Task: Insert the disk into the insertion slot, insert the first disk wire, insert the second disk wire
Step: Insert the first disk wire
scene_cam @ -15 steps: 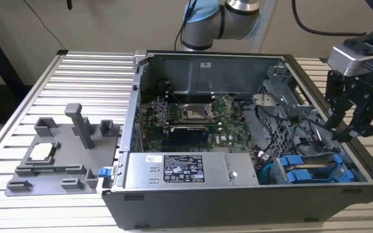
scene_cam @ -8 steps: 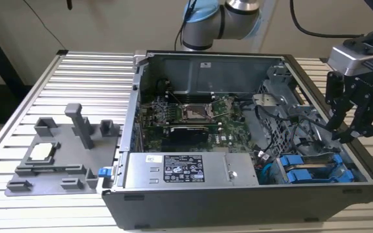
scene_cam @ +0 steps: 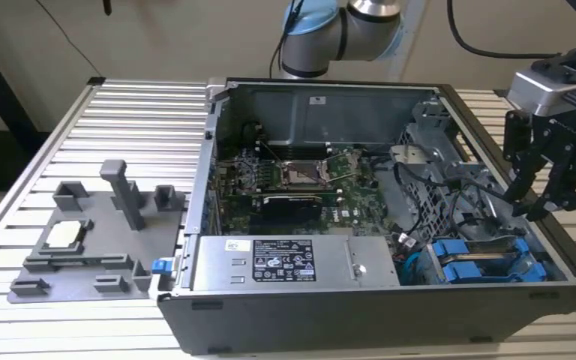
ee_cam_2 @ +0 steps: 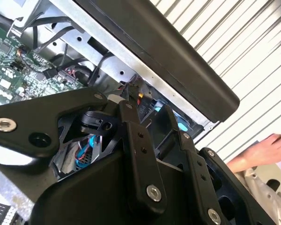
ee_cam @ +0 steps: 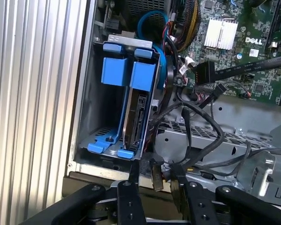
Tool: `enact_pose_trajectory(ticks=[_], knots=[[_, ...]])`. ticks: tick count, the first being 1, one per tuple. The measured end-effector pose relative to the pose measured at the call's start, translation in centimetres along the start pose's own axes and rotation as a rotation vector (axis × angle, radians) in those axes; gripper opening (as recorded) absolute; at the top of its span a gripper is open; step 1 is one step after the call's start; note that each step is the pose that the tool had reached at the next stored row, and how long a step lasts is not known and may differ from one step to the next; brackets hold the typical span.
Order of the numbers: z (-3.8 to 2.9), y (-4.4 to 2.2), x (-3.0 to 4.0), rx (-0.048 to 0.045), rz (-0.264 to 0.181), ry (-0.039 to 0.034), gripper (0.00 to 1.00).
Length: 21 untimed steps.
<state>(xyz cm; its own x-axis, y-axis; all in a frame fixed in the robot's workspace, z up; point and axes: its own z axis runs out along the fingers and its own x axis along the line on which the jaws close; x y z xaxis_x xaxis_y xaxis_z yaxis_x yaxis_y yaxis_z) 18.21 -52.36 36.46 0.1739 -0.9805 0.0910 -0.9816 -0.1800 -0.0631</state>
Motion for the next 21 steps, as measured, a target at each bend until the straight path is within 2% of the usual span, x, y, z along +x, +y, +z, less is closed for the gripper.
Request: enact_pose_trajectory(ticks=[5, 6, 7, 8, 16, 21], knots=[[0.00, -0.01, 0.00, -0.0002, 0.000, 0.0010, 0.38], [0.00, -0.01, 0.00, -0.0002, 0.000, 0.0011, 0.25], [0.00, -0.01, 0.00, -0.0003, 0.000, 0.0013, 0.25], [0.00, -0.01, 0.00, -0.0002, 0.000, 0.0014, 0.20], [-0.01, 0.11, -0.01, -0.0005, 0.000, 0.0021, 0.19], [-0.05, 0.90, 0.06, 0.0006, 0.000, 0.0010, 0.19]])
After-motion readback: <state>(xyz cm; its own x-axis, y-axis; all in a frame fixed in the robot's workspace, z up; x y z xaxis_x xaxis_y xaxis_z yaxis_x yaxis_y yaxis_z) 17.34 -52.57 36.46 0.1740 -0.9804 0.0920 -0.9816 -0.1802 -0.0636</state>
